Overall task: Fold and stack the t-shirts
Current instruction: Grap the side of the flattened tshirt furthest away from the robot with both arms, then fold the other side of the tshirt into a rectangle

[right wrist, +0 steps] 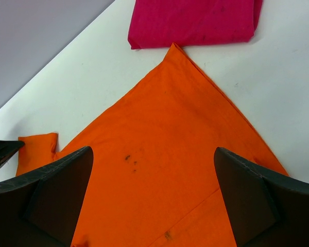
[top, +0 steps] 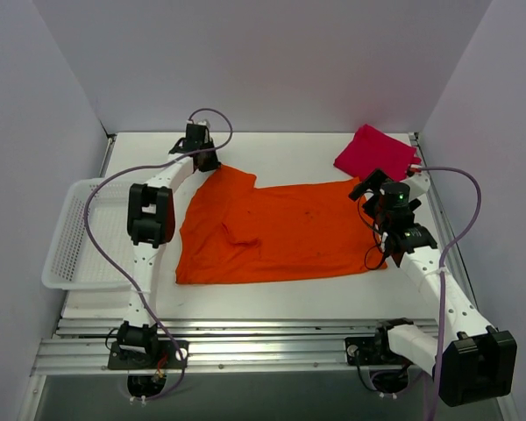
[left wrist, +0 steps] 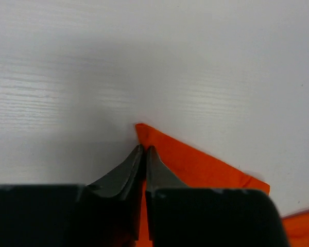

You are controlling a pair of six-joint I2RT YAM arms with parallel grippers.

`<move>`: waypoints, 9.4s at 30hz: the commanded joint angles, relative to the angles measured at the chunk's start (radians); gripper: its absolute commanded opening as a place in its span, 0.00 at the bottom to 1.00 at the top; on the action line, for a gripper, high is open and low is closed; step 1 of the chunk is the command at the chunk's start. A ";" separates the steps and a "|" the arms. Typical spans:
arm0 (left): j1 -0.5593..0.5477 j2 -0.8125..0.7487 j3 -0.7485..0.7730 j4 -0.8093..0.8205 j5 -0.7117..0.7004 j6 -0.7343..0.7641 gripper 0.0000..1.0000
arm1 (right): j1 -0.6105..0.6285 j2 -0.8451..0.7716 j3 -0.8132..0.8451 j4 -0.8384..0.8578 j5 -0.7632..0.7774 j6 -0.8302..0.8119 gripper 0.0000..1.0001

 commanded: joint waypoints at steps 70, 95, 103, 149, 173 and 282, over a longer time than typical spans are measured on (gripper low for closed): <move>-0.015 -0.249 -0.354 0.156 0.083 0.057 0.02 | -0.056 1.111 0.652 0.125 0.267 0.003 0.74; -0.015 -0.285 -0.337 0.147 0.070 0.056 0.02 | -0.059 1.114 0.687 0.136 0.212 -0.025 0.00; -0.015 -0.391 -0.356 0.133 0.066 0.073 0.02 | -0.055 1.004 0.661 0.148 0.184 -0.017 0.00; -0.414 -1.480 -1.366 -0.118 -0.471 -0.199 0.56 | -0.041 0.222 -0.100 -0.033 0.247 0.207 0.47; -0.413 -1.271 -1.317 0.263 -0.484 -0.133 0.94 | 0.287 0.128 -0.061 0.102 0.156 0.178 0.93; -0.264 -1.073 -1.403 0.549 0.032 -0.027 0.50 | 0.467 0.255 0.008 0.059 0.221 0.081 0.92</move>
